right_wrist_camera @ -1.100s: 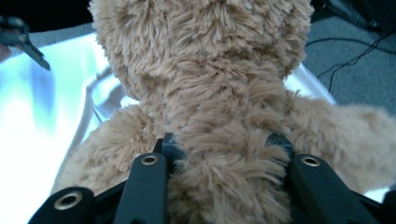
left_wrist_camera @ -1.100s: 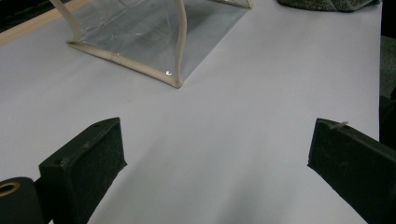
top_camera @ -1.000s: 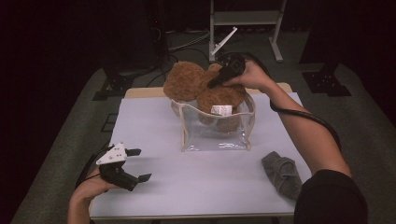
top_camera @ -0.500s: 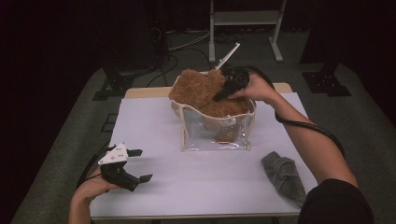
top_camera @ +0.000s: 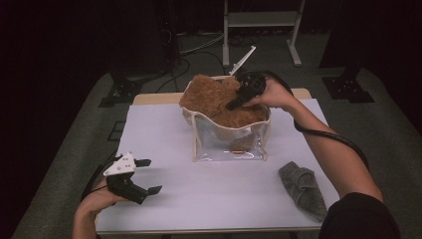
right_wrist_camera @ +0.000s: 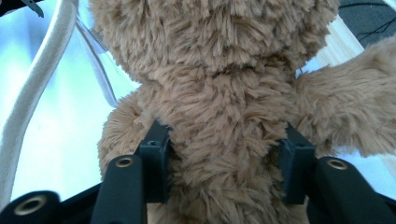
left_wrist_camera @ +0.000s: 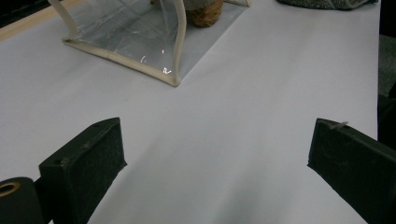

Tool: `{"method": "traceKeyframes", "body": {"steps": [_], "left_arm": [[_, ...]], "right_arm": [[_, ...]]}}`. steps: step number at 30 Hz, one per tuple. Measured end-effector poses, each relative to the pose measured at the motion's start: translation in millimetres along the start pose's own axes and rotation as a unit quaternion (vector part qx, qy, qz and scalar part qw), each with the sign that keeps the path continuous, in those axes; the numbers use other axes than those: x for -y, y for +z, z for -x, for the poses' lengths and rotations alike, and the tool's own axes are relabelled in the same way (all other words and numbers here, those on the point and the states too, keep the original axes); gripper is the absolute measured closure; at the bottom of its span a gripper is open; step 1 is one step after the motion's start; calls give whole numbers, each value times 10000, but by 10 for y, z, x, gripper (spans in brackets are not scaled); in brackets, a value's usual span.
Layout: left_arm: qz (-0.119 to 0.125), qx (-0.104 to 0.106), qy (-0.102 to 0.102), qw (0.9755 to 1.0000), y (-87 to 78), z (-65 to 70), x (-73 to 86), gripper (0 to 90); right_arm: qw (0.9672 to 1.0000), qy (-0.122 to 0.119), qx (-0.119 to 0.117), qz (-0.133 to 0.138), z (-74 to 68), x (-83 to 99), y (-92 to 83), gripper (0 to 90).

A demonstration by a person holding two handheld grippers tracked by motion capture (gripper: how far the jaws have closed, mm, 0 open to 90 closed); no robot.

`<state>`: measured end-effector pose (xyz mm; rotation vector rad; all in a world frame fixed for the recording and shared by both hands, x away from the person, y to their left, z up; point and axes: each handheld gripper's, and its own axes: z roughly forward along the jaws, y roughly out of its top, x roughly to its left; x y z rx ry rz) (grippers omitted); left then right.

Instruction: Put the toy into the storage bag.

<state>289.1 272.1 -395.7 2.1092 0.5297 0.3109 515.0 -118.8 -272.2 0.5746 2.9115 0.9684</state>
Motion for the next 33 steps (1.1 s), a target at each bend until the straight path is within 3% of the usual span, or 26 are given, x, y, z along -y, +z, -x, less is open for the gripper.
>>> {"method": "traceKeyframes", "body": {"steps": [4, 9, 17, 22, 27, 33], "left_arm": [[25, -6, -7, 10000, -10, 6, -7, 31], [23, -12, -4, 10000, -11, 7, -8, 31], [28, -32, 22, 10000, -23, 4, -7, 31], [45, -43, 8, 10000, -40, -5, 1, 31], [79, -52, 2, 10000, -52, -4, -4, 31], [65, -55, 10, 10000, -60, -7, 5, 31]], "right_arm": [[9999, -72, 45, 119, -5, -29, -12, 414], [9992, -97, 43, 385, -7, -98, -69, 427], [9958, -193, -130, 890, -78, -395, 8, 476], [9915, -239, -154, 1266, -151, -668, 128, 515], [9910, -286, -39, 1305, -172, -842, 234, 553], [9938, -195, 182, 1079, -130, -891, 427, 742]]}}
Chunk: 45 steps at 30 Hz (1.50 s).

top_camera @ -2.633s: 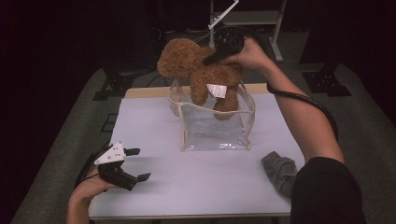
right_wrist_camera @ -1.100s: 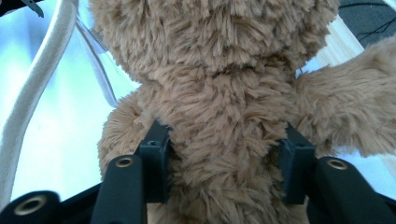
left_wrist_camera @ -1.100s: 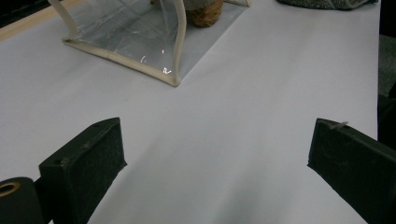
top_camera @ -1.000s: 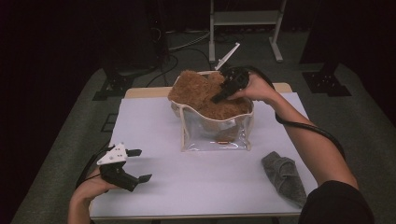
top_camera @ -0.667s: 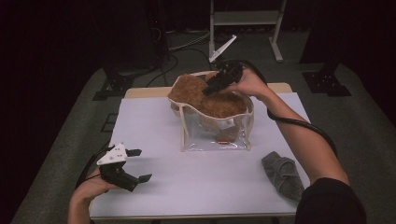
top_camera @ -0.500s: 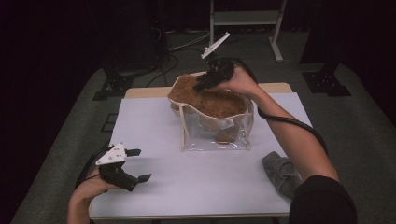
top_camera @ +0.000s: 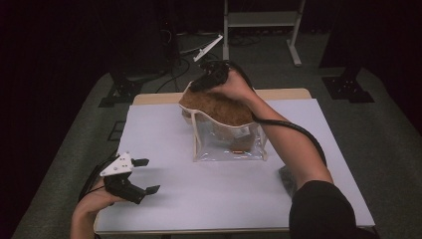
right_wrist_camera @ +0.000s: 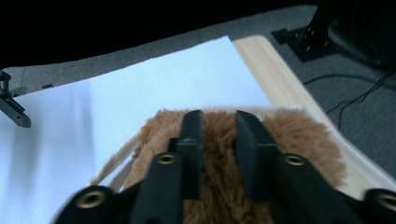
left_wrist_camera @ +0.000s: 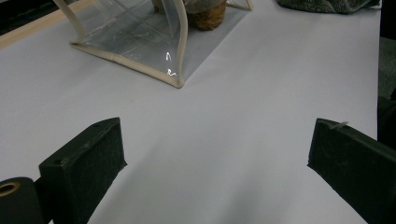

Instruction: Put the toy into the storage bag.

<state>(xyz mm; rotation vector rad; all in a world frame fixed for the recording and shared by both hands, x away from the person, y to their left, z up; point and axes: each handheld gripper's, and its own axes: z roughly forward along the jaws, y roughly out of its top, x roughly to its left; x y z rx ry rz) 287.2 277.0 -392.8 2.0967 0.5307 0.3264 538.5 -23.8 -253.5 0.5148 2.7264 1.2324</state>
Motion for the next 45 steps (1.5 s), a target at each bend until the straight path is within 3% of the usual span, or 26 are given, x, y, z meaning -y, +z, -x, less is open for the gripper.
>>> {"method": "traceKeyframes", "body": {"steps": [4, 5, 6, 7, 11, 17, 19, 24, 28, 45], "left_arm": [[0, 3, -4, 10000, 0, 1, 0, 31], [1, 12, -3, 10000, 4, 4, -1, 31], [1, 12, -3, 10000, 4, 4, -1, 31], [-20, 22, 1, 10000, 8, 6, -2, 31], [-1, 13, 22, 10000, -1, 14, -7, 31], [-41, 1, 36, 10000, 4, 20, -9, 31], [-22, -4, 37, 10000, -1, 28, -20, 31], [-19, -1, 46, 10000, 11, 34, -35, 31], [-26, 1, 90, 10000, 16, 45, -45, 31], [48, -16, 27, 10000, -1, 25, -38, 31]], "right_arm": [[9995, 39, -5, -323, 35, 90, 42, 839], [9983, -18, -60, -574, 38, 167, 90, 865], [9983, -18, -60, -574, 38, 167, 90, 865], [9972, 77, -253, -705, 35, 225, 134, 872], [9958, 51, -339, -846, 10, 286, 173, 876], [9974, 134, -413, -578, 20, 313, 104, 841], [9983, 187, -455, -306, 4, 282, 8, 799], [9988, 179, -453, -90, -27, 284, -226, 712], [9990, 178, -413, -13, -48, 361, -407, 649], [9986, 386, -212, 302, -98, 729, -970, 565]]}}
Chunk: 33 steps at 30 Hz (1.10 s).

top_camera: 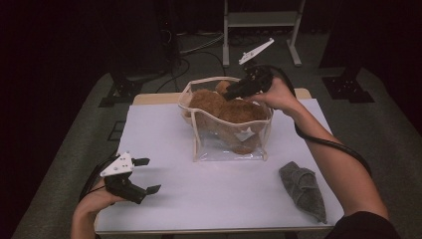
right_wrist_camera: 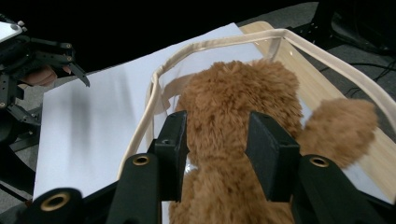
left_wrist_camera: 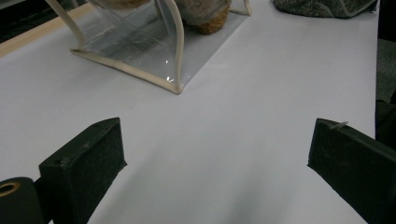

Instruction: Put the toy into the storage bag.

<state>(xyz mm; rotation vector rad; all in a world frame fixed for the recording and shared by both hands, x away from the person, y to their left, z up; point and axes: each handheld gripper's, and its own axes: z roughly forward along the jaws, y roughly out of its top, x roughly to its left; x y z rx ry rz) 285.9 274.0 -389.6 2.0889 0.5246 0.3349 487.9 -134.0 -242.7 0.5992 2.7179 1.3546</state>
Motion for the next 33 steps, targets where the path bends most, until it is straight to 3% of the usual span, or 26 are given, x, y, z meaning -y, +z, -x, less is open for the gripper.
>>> {"method": "traceKeyframes", "body": {"steps": [18, 33], "left_arm": [[20, 85, -46, 10000, 48, 4, 14, 31], [90, 114, -35, 9999, 67, 13, -6, 31]], "right_arm": [[9992, 210, 141, 295, -71, 362, -425, 501], [9986, 331, 220, 340, -130, 648, -664, 476]]}}
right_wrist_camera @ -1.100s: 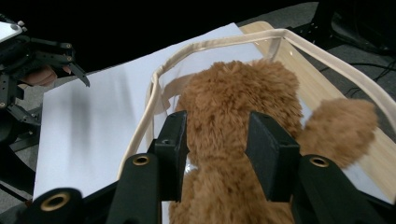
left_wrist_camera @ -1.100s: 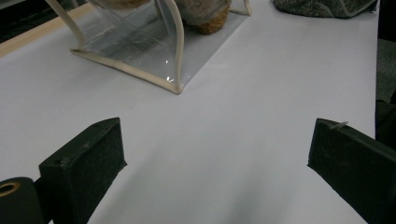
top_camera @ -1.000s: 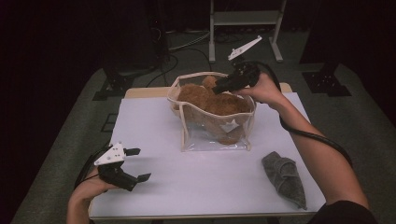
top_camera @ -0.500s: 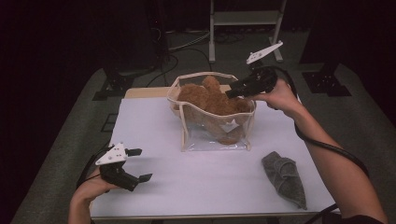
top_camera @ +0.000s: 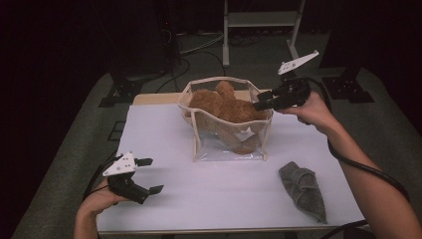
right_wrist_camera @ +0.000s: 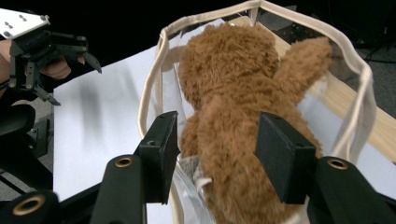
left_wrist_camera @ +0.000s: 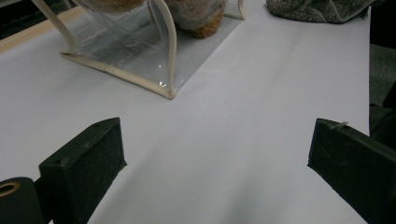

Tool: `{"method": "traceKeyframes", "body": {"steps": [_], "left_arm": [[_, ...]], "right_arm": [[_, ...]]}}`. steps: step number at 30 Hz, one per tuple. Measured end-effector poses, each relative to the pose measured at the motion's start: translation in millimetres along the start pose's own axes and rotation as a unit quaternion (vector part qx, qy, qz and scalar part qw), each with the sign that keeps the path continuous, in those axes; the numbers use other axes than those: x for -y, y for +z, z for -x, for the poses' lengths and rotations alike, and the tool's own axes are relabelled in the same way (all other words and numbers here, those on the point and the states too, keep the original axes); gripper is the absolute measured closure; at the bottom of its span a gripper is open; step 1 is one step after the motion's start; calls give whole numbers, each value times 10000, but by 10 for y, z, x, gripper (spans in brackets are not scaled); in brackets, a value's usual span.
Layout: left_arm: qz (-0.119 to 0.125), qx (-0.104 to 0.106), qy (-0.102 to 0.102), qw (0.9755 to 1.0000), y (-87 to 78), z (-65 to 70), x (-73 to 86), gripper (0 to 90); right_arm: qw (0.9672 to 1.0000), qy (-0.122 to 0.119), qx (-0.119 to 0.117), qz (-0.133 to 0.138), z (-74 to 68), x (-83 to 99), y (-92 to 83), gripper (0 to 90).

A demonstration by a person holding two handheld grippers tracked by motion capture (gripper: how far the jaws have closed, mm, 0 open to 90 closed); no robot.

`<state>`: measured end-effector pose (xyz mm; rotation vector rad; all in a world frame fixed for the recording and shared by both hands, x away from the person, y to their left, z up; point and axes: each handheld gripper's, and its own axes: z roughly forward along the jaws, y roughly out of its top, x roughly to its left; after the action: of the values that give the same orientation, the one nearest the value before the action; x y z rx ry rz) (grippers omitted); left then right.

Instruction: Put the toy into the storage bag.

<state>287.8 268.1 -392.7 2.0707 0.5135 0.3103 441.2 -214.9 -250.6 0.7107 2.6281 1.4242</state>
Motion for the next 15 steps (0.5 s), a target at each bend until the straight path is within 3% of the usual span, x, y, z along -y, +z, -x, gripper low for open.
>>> {"method": "traceKeyframes", "body": {"steps": [15], "left_arm": [[-15, 39, 0, 10000, 38, -9, 4, 31]], "right_arm": [[9997, 227, 52, 123, -10, 281, -190, 457]]}}
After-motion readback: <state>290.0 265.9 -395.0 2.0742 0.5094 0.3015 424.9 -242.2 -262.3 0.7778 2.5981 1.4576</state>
